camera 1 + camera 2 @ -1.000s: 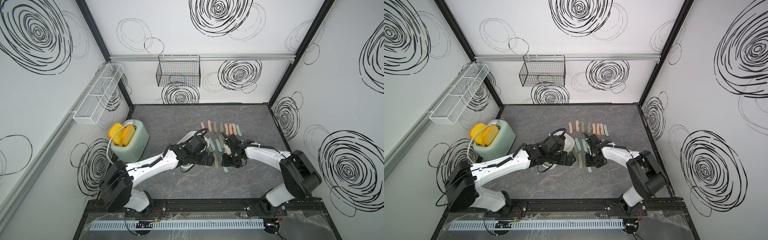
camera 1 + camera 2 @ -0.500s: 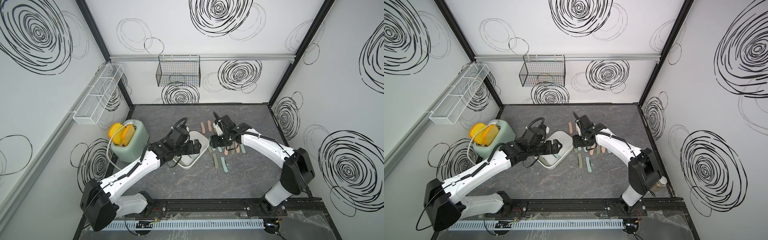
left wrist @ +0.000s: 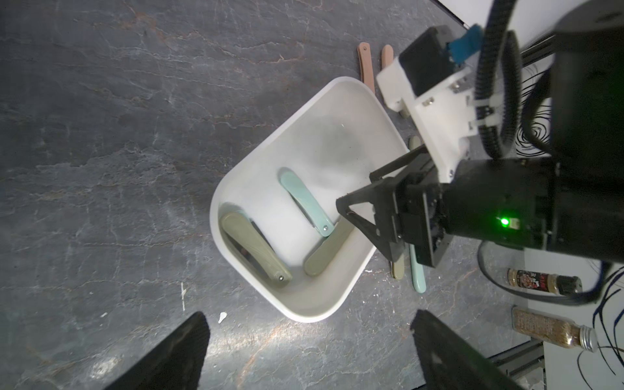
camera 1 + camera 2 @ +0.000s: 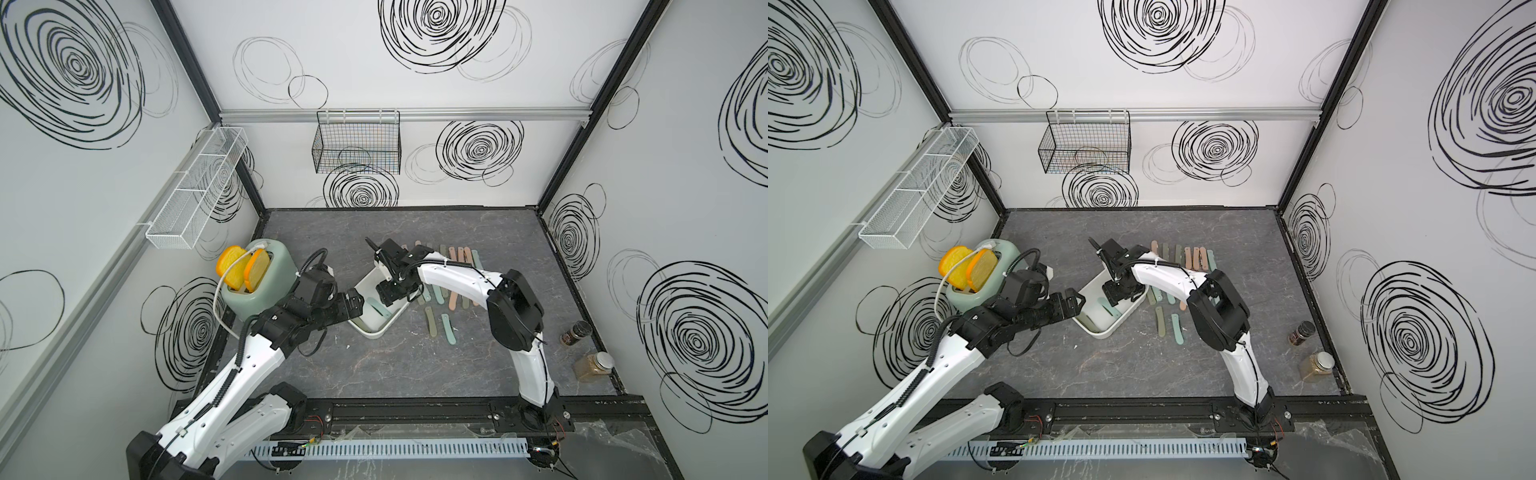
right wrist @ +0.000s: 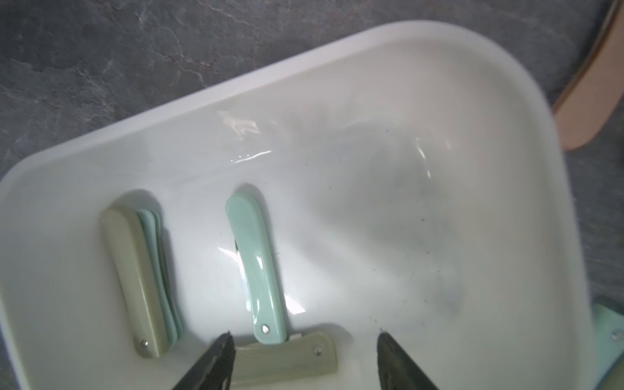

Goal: Take the fruit knife out of the storage box
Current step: Pick up the fruit knife from the storage box.

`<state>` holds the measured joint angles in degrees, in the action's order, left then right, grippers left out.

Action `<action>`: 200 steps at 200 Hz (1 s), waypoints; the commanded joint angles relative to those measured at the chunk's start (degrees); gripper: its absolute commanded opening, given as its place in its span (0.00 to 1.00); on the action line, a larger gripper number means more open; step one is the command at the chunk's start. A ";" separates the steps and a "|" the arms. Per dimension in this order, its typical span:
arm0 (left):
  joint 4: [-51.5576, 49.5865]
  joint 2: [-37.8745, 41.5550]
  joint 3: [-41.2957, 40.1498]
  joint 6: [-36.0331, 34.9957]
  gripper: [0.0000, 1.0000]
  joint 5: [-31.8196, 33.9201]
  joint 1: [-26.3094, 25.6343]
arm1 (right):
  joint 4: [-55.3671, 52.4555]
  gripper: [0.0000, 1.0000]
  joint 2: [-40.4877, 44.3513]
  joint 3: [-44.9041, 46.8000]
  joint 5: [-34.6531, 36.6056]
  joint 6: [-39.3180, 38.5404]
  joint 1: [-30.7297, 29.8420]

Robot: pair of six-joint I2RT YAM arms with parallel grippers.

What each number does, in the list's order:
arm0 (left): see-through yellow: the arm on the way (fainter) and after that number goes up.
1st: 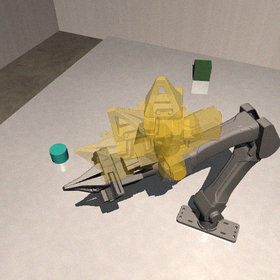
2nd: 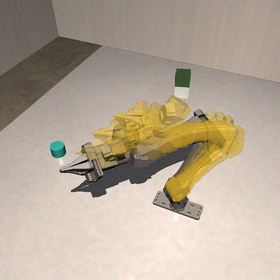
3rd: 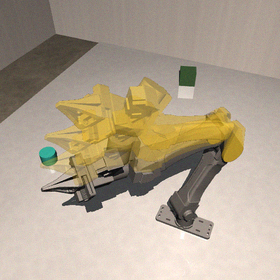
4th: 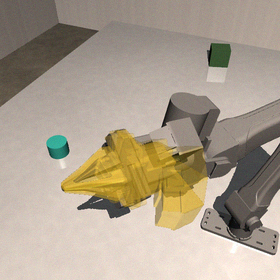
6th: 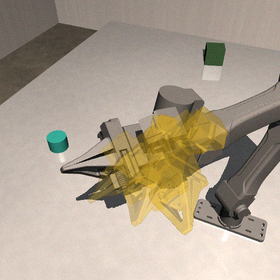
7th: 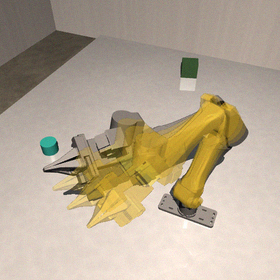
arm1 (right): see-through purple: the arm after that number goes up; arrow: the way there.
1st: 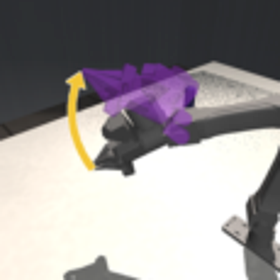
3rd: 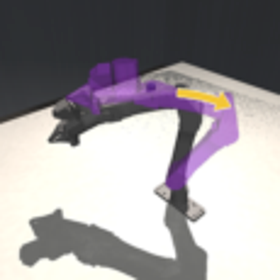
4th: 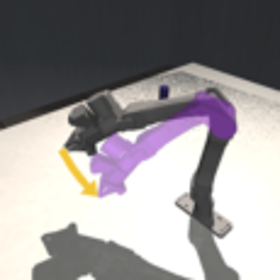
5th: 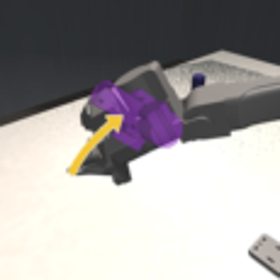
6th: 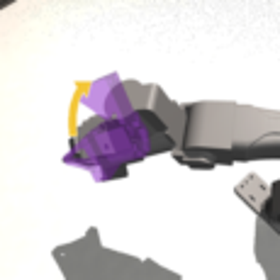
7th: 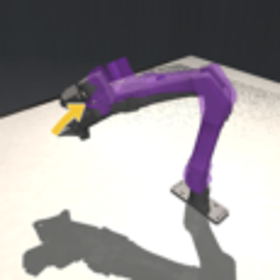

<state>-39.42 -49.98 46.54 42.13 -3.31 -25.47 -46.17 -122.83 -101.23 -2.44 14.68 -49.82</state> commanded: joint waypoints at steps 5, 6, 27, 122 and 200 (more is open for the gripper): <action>-4.17 4.13 -2.17 1.35 0.98 0.86 1.16 | -5.09 0.67 -5.31 -6.02 1.80 -3.53 -1.61; -4.22 4.29 -2.25 1.36 0.98 0.90 1.15 | -5.21 0.67 -5.53 -6.27 1.85 -3.61 -1.69; -5.91 6.72 -3.64 1.63 0.98 0.86 1.93 | -6.91 0.65 -8.46 -10.00 2.44 -4.63 -2.79; -7.31 7.61 -4.27 0.07 0.98 0.33 3.67 | -10.91 0.55 -15.46 -13.97 0.66 -5.13 -4.75; -6.99 6.74 -4.43 -0.73 0.98 -0.38 4.33 | -10.71 0.24 -17.80 -13.29 1.33 -4.75 -4.68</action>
<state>-46.65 -43.09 42.41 42.39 -3.62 -21.78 -54.46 -136.81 -115.63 -0.16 9.82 -54.15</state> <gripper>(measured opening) 0.978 0.285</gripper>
